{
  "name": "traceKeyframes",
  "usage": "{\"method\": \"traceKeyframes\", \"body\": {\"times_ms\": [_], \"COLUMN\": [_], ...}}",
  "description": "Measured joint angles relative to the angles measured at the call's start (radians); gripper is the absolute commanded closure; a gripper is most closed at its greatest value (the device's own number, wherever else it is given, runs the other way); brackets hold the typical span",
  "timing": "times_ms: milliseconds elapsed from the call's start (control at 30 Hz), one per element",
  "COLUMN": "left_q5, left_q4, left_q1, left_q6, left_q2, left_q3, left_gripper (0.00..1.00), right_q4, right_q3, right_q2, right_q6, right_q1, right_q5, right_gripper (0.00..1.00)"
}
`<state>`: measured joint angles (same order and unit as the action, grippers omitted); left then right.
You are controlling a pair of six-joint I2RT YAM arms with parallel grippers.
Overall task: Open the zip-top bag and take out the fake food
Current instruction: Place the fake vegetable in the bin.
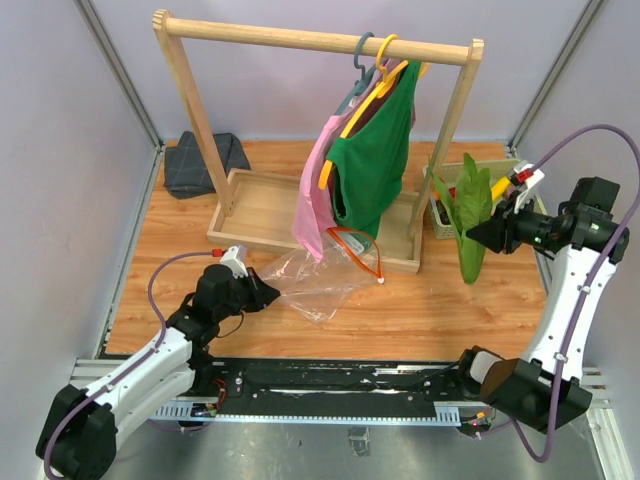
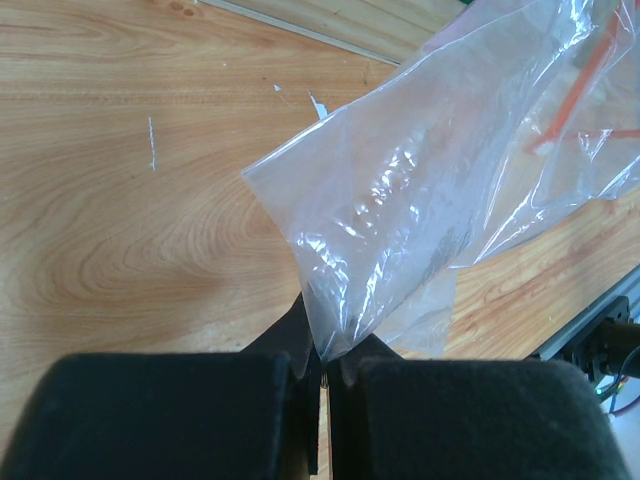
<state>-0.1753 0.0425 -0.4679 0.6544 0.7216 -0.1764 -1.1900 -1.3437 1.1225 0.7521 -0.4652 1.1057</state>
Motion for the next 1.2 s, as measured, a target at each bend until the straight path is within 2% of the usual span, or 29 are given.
{"method": "traceKeyframes", "body": {"times_ms": [233,467,600,733,933,1200], "left_q5": [0.006,0.013,0.021,0.025,0.032,0.037], "left_q4": [0.0,-0.001,-0.001,-0.001,-0.002,-0.002], "left_q1": [0.0,0.0,0.0,0.0,0.0,0.0], "left_q6": [0.0,0.0,0.0,0.001,0.001,0.001], "left_q2": [-0.001,-0.026,-0.044,-0.052,-0.063,-0.065], "left_q3": [0.0,0.0,0.0,0.0,0.0,0.0], "left_gripper": [1.0,1.0,1.0,1.0,1.0,1.0], "right_q4": [0.099,0.43,0.618,0.719,0.752,0.689], "right_q3": [-0.022,0.041,0.058,0.044,-0.089,-0.361], "right_q2": [0.017,0.051,0.108,0.186,0.331,0.565], "right_q6": [-0.075,-0.363,-0.536,-0.629,-0.596,-0.365], "right_q1": [-0.092,-0.093,-0.09,-0.055,0.013,0.039], "right_q5": [-0.097,-0.217,-0.287,-0.422,-0.594,-0.605], "right_gripper": [0.95,0.95,0.9,0.88,0.86,0.82]}}
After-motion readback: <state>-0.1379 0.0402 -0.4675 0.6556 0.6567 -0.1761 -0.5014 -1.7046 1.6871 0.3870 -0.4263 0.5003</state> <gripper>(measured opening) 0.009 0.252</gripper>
